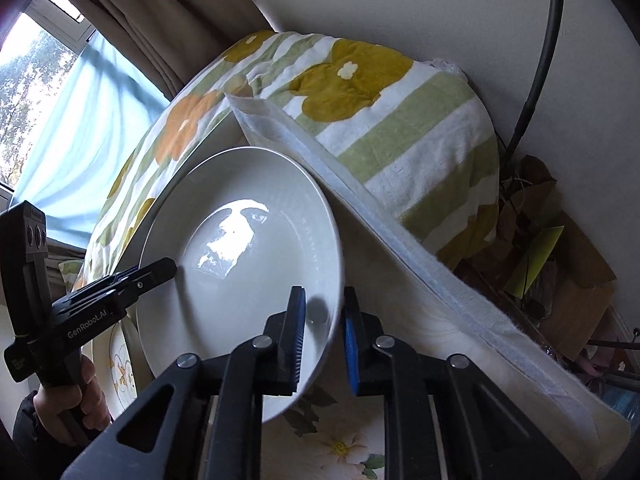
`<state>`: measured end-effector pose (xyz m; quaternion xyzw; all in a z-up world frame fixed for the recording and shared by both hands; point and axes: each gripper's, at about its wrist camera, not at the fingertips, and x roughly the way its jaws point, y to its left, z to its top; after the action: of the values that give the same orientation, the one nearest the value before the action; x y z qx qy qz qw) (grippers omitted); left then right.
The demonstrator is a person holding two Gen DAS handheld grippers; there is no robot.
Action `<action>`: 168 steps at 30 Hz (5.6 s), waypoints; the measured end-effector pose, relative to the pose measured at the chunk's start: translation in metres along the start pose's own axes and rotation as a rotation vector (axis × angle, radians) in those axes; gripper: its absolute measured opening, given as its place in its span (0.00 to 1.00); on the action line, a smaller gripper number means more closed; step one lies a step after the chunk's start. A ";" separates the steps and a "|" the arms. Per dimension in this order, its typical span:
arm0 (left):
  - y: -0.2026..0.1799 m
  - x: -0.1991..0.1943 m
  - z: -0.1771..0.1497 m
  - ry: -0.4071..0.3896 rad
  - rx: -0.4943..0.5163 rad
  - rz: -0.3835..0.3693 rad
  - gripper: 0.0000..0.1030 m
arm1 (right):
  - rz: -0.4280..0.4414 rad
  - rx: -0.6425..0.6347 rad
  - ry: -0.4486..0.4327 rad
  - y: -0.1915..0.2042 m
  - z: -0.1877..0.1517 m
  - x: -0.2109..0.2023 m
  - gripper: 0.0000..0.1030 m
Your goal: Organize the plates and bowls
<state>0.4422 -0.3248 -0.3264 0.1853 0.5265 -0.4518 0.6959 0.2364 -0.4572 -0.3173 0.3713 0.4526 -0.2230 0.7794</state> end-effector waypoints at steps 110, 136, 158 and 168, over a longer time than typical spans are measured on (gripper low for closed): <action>-0.012 -0.187 -0.397 -0.050 -0.570 0.662 0.16 | -0.042 -1.236 0.112 0.199 -0.278 -0.036 0.16; -0.004 -0.270 -0.351 -0.328 -0.558 0.558 0.98 | 0.184 -0.881 0.033 0.201 -0.211 -0.093 0.81; 0.013 -0.204 -0.244 -0.350 -0.830 0.335 0.98 | 0.223 -0.968 0.132 0.191 -0.050 -0.041 0.98; 0.050 -0.109 -0.224 -0.242 -1.062 0.349 0.51 | 0.307 -1.127 0.383 0.203 -0.021 0.075 0.55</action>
<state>0.3530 -0.0874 -0.3237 -0.1585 0.5594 -0.0216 0.8133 0.4007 -0.3153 -0.3130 -0.0033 0.5745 0.2359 0.7838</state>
